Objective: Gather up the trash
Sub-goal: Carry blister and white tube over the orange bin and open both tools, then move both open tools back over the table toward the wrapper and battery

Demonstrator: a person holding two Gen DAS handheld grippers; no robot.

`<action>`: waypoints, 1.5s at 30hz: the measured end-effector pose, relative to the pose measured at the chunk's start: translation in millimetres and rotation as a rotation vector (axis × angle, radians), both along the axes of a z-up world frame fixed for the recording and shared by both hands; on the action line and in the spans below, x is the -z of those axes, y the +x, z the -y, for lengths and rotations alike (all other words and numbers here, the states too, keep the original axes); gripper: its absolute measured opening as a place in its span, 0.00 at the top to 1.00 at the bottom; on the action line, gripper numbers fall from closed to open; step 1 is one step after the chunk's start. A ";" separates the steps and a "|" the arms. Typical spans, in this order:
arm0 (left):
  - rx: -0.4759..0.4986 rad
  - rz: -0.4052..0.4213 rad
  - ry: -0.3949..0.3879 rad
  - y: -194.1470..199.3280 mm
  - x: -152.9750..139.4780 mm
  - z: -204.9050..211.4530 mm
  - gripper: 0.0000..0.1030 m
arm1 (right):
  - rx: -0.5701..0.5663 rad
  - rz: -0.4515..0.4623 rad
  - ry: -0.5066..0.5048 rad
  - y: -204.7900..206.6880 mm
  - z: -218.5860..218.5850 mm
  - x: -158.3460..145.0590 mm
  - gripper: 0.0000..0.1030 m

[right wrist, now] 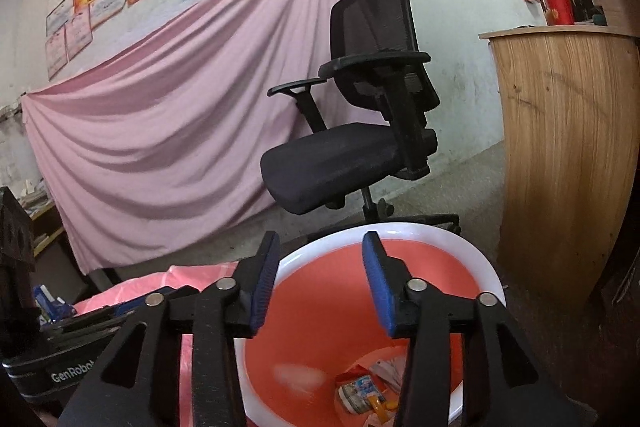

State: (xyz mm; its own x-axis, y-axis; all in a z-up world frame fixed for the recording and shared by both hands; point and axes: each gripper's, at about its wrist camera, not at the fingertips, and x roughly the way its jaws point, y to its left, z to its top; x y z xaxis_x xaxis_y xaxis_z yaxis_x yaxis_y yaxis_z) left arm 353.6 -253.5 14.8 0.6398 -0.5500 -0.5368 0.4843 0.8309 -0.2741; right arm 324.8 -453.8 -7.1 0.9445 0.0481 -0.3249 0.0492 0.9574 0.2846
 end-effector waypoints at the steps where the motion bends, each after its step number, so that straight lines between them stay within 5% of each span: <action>1: -0.004 0.000 -0.003 0.2 -1.1 -1.4 0.65 | 0.000 -0.001 -0.004 -0.2 -0.9 0.0 0.57; 12: -0.101 0.063 -0.016 -6.4 -23.8 -36.9 0.52 | -0.007 0.035 -0.016 -1.7 -6.4 -7.9 0.40; 17: -0.193 0.128 -0.002 -17.8 -37.9 -67.9 0.34 | -0.020 0.090 -0.016 -7.3 -18.6 -18.2 0.24; 21: -0.295 0.217 0.002 -34.9 -47.1 -99.0 0.04 | -0.027 0.154 -0.020 -12.7 -34.6 -28.0 0.06; 22: -0.319 0.246 0.003 -40.6 -49.4 -106.8 0.03 | -0.029 0.172 -0.022 -14.3 -38.8 -30.2 0.00; 33: -0.510 0.376 0.058 -81.5 -56.5 -185.6 0.02 | -0.187 0.370 -0.092 -31.5 -112.3 -52.4 0.00; 45: -0.675 0.417 0.137 -121.2 -40.1 -260.1 0.02 | -0.336 0.410 -0.170 -33.8 -179.8 -49.6 0.00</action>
